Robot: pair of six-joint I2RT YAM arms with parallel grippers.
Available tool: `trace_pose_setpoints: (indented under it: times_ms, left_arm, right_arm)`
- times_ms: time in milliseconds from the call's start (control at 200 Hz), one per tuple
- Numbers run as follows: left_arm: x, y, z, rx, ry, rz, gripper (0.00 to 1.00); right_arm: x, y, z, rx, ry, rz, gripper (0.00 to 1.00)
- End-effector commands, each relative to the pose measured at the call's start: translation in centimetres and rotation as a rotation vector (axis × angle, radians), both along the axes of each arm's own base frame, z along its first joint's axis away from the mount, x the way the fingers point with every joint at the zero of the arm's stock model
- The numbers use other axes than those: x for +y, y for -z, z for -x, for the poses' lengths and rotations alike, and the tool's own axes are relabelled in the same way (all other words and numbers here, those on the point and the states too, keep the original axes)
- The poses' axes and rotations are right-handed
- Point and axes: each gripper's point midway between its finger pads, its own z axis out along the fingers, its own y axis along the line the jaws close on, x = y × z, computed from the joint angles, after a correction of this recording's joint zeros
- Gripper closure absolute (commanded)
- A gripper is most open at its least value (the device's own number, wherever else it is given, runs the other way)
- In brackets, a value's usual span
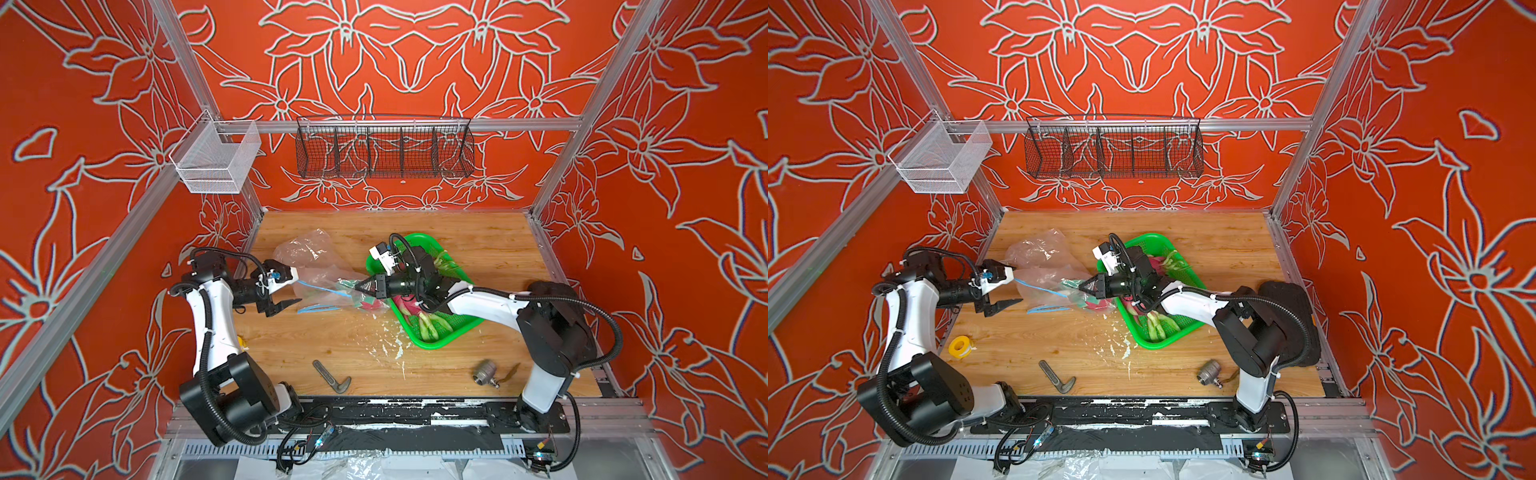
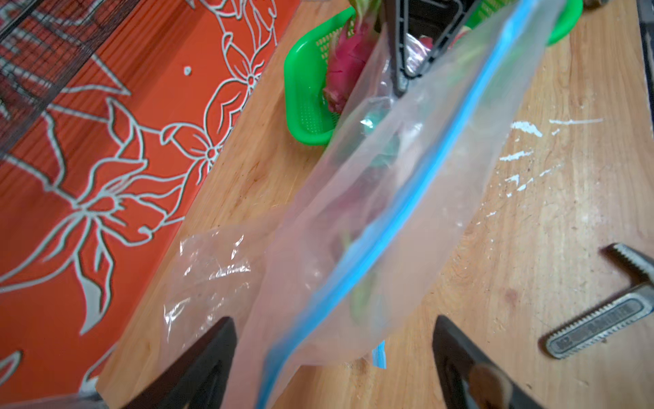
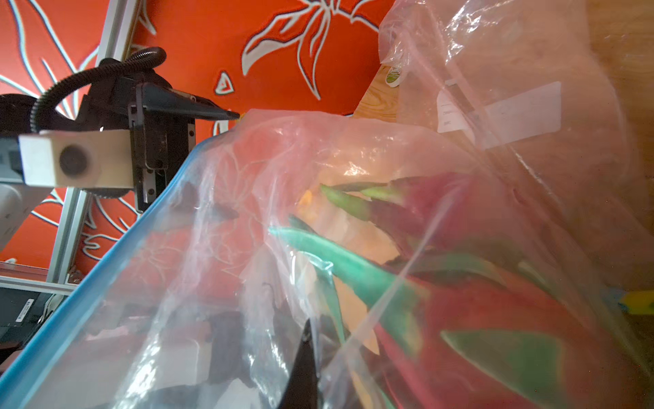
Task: Open the zip-top bag and take out the dragon fruit
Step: Adjust the zipper food storage bag in the zipper food storage bag.
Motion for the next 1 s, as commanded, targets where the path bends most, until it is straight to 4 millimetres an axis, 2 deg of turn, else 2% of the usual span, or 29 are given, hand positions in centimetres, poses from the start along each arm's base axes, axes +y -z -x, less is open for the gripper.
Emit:
trace_pose_setpoints:
  times_ms: [0,105,190,245,305,350,480,620,711,781,836,996]
  left_arm:
    - [0.1,-0.2,-0.9,-0.048,-0.012,-0.055,0.32]
    - [-0.1,-1.0,-0.9,-0.048,-0.009,-0.049,0.57]
    - [-0.2,-1.9,-0.8,-0.055,-0.019,-0.052,0.66]
    - [-0.4,-2.7,-0.6,-0.068,-0.027,-0.050,0.73]
    - [-0.4,-3.8,-0.9,-0.094,-0.058,-0.045,0.84]
    - [-0.3,-4.7,-1.5,-0.089,-0.126,-0.020,1.00]
    - [-0.1,-7.9,-3.5,-0.080,-0.331,0.046,1.00]
    - [-1.6,-9.6,-3.4,0.022,-0.427,0.124,1.00]
    - [-3.1,-9.7,-2.8,0.095,-0.426,0.169,1.00]
    - [-4.1,-9.5,-2.2,0.125,-0.418,0.179,1.00]
    - [-4.7,-9.4,-1.7,0.131,-0.403,0.179,1.00]
    - [-5.6,-9.3,-1.0,0.117,-0.394,0.159,1.00]
  right_arm:
    - [-0.6,-3.2,-0.1,-0.082,0.008,-0.051,1.00]
    - [-1.3,-3.6,-0.4,-0.126,0.037,-0.007,1.00]
    - [-1.9,-4.2,-0.8,-0.185,0.064,0.046,0.91]
    - [-2.3,-5.0,-1.3,-0.234,0.084,0.082,0.82]
    - [-2.7,-5.9,-1.8,-0.296,0.101,0.132,0.71]
    - [-3.1,-6.9,-2.2,-0.348,0.121,0.173,0.65]
    - [-4.9,-10.9,-2.7,-0.520,0.172,0.234,0.43]
    - [-7.4,-16.1,-1.9,-0.738,0.230,0.258,0.26]
    - [-9.1,-18.8,-0.8,-0.870,0.239,0.268,0.16]
    - [-9.3,-19.6,1.2,-0.930,0.163,0.255,0.12]
    - [-8.9,-19.5,3.2,-0.963,0.067,0.250,0.10]
    - [-6.6,-17.5,6.7,-1.000,-0.047,0.319,0.04]
